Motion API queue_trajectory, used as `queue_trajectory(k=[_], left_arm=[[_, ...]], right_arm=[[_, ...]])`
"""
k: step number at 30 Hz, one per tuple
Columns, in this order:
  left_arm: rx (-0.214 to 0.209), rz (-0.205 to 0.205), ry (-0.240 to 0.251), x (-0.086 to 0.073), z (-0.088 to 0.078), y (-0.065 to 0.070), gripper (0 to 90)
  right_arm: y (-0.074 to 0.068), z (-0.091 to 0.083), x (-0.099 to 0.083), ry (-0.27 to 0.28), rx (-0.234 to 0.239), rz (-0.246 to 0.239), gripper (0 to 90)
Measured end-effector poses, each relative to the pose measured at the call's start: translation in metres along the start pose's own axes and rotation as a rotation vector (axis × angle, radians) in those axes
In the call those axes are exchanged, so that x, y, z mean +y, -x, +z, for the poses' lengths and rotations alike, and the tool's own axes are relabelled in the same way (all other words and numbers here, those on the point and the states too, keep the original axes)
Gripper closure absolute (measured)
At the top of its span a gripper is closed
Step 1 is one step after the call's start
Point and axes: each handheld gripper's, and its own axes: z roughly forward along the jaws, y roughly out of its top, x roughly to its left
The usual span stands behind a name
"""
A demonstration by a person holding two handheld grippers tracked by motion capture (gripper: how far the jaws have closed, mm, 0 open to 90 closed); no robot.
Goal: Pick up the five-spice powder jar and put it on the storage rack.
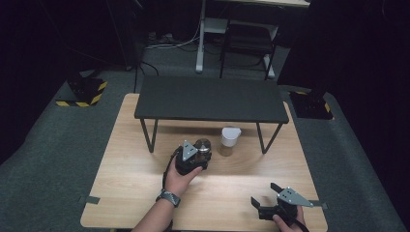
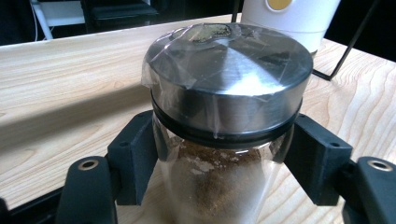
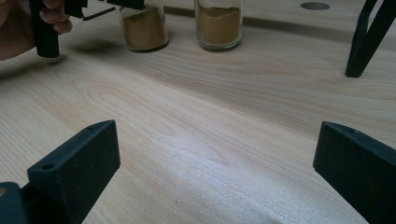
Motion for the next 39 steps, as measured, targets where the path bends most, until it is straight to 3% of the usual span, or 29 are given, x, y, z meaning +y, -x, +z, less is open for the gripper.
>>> queue_trajectory(k=[18, 31, 39], left_arm=[[-0.007, 0.043, 0.067, 0.007, -0.045, 0.004, 31.3], [0.026, 0.073, 0.129, 0.018, -0.079, 0.012, 31.3], [0.027, 0.061, 0.181, 0.026, -0.095, 0.016, 31.3]], right_arm=[[0.0, 0.0, 0.0, -0.001, 0.002, -0.001, 0.3], [0.0, 0.0, 0.0, -0.001, 0.003, 0.0, 0.3], [0.0, 0.0, 0.0, -0.001, 0.004, -0.002, 0.3]])
